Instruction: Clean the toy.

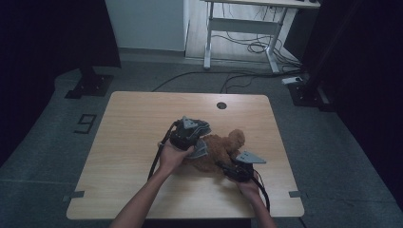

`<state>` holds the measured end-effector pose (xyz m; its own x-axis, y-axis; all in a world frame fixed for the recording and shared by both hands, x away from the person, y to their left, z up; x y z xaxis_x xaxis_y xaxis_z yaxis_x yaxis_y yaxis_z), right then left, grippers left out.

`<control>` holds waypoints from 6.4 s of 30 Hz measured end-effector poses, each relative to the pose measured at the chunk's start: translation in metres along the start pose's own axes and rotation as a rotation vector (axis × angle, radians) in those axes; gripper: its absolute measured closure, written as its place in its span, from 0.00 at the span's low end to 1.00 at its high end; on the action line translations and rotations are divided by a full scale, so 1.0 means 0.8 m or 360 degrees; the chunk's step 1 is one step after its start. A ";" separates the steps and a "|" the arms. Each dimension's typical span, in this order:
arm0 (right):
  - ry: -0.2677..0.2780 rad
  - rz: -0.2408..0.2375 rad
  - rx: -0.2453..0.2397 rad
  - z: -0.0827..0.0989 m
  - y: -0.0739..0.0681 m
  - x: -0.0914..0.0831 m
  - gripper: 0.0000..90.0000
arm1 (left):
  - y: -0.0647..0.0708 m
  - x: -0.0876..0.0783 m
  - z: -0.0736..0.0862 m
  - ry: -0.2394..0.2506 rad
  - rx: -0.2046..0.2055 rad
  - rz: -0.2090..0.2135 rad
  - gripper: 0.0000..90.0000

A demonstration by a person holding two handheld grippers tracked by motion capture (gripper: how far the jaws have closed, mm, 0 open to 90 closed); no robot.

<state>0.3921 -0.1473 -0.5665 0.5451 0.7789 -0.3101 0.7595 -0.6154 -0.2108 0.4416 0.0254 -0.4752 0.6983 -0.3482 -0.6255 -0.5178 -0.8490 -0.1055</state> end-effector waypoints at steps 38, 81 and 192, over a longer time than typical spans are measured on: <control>-0.0019 0.0025 0.0005 0.003 0.004 -0.002 0.66 | 0.041 -0.023 0.016 -0.0003 0.0007 0.0521 0.87; 0.0020 0.0110 0.0030 -0.005 0.005 0.004 0.65 | -0.041 0.010 0.012 -0.0110 -0.0051 0.0021 0.86; 0.0228 -0.0143 0.0344 -0.028 0.024 -0.061 0.73 | 0.074 -0.055 -0.011 0.0167 0.0086 0.0362 0.84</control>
<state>0.3882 -0.1943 -0.5343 0.5354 0.8311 -0.1503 0.7219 -0.5427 -0.4294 0.3845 -0.0129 -0.4472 0.6070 -0.5695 -0.5543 -0.6910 -0.7227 -0.0141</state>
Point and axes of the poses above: each handheld gripper's, and its own axes: x roughly forward along the jaws, z roughly out of its underside, y roughly to its right, the point moved 7 cm from there along x, roughly forward along the jaws, and after that the axes turned 8 degrees about -z, right-handed, at the moved point
